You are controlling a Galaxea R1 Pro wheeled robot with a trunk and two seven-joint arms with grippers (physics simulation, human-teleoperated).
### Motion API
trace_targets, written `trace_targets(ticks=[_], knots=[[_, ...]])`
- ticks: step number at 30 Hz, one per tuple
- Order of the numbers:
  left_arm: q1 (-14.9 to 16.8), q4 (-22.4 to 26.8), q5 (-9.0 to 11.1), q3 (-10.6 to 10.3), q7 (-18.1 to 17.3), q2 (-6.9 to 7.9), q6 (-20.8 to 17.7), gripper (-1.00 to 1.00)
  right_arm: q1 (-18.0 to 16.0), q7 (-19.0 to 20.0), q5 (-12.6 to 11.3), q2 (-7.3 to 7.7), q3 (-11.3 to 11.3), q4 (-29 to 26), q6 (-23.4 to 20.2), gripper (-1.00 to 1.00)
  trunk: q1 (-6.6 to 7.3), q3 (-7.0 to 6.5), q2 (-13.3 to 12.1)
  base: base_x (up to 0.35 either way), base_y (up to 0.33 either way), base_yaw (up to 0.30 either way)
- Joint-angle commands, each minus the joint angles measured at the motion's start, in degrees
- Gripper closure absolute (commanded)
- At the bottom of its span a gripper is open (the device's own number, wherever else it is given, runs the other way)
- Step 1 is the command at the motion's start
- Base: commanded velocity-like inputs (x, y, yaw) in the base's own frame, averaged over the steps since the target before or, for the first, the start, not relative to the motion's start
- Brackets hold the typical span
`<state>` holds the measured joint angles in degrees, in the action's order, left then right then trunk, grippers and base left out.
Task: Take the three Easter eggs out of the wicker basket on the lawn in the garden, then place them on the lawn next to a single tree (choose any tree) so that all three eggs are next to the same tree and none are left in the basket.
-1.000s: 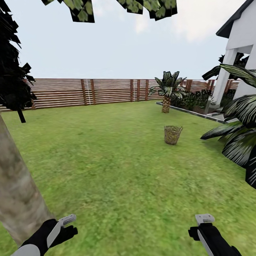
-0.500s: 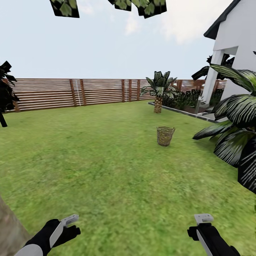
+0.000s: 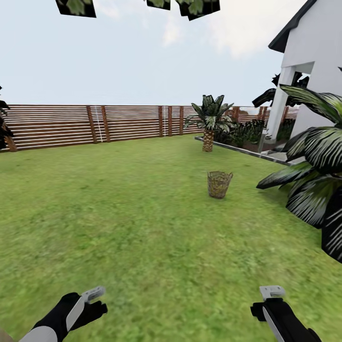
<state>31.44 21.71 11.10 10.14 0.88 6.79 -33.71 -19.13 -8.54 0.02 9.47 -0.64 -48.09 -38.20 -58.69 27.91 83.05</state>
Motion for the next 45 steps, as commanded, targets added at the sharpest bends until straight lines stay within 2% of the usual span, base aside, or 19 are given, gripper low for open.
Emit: trace_targets(ticks=[1,26,35,45], knots=[[0.02,0.09,0.33,0.26,0.09,-0.02,-0.32,-1.00,-0.03,-0.16,-0.02,0.02,-0.07,-0.06,-0.30,-1.00,-0.03,0.06,0.03,0.331,0.000,0.000],[0.02,0.02,0.33,0.31,0.18,-0.13,-0.24,-1.00,-0.03,-0.07,-0.27,0.02,-0.07,0.19,-0.30,-1.00,-0.03,0.15,0.03,0.331,0.000,-0.002],[0.02,-0.61,0.33,0.28,0.18,-0.97,-0.21,-1.00,-0.03,-0.07,-0.22,-0.05,-0.12,0.12,-0.30,-1.00,-0.03,0.78,0.03,0.331,0.000,-0.049],[0.02,-0.61,0.33,0.31,0.18,-0.99,-0.21,-1.00,-0.03,-0.07,-0.19,-0.07,-0.07,0.09,-0.30,-1.00,-0.03,0.79,0.03,0.331,0.000,-0.001]])
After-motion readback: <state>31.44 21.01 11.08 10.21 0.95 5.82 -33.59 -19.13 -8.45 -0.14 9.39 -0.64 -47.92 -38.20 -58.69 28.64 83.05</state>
